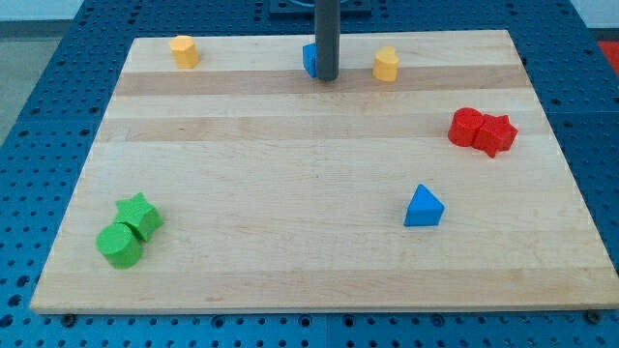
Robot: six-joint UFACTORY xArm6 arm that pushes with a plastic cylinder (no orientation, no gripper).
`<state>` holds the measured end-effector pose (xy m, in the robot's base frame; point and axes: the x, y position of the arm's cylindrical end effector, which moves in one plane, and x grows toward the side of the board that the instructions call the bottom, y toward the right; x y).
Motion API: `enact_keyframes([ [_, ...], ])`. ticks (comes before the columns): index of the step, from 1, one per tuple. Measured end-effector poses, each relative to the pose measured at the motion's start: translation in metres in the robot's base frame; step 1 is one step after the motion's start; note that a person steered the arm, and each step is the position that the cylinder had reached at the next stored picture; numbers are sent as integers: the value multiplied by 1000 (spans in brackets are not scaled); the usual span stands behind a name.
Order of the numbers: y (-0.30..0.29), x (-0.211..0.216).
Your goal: Slide the heart below the cube
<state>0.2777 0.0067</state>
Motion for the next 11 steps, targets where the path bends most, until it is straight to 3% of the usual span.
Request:
enact_keyframes([
  [2, 0, -8],
  [4, -10, 45],
  [5, 37, 46],
  [7, 166, 16],
  [8, 186, -25],
  [9, 179, -52],
  [11, 142, -37],
])
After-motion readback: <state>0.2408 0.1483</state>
